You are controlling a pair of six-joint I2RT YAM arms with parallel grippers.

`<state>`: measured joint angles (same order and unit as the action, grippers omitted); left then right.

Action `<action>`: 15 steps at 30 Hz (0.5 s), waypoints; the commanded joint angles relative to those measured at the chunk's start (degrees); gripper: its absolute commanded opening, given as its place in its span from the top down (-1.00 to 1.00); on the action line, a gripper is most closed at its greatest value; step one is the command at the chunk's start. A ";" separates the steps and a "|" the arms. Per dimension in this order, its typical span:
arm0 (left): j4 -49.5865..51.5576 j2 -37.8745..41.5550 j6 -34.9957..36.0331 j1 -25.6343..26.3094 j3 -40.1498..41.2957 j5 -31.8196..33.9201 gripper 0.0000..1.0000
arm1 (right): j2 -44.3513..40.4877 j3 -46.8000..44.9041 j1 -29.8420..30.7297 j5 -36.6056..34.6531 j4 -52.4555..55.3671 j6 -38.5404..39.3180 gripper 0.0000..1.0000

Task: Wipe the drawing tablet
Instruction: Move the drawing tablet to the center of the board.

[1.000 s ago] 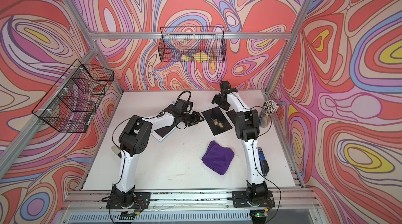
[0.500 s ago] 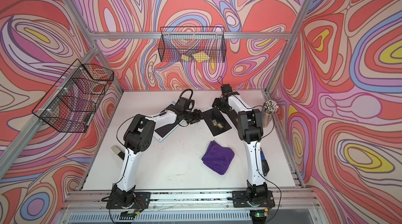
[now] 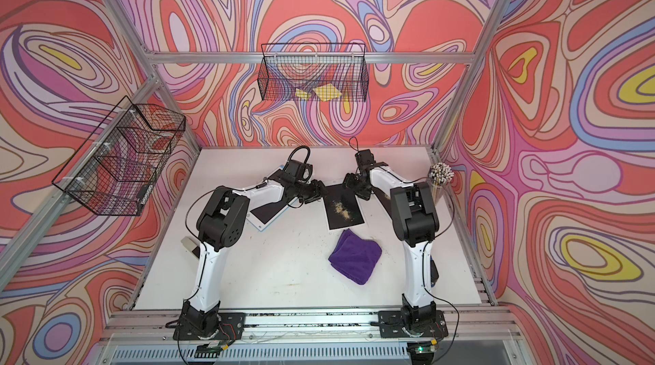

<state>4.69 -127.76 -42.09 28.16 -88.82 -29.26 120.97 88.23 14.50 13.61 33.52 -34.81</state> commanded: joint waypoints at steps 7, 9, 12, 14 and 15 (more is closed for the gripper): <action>1.76 7.11 3.95 -0.75 9.26 1.72 -0.21 | -11.06 -13.31 10.05 2.24 -4.63 -5.69 -0.58; 2.55 8.27 4.70 -0.76 10.50 2.05 -0.21 | -12.88 -15.76 12.20 1.72 -5.58 -6.78 -0.58; 2.91 10.20 5.51 -0.81 12.64 1.67 -0.21 | -14.87 -18.75 16.05 0.88 -6.83 -8.81 -0.58; 2.71 11.31 5.77 -0.79 14.18 1.00 -0.21 | -15.84 -19.94 18.54 0.01 -7.21 -9.89 -0.58; 2.61 11.88 5.92 -0.82 15.10 0.66 -0.20 | -16.28 -20.66 19.83 -0.46 -7.53 -10.51 -0.58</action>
<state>4.84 -118.28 -37.45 26.65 -75.68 -26.46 106.94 68.60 31.46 13.28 31.00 -42.81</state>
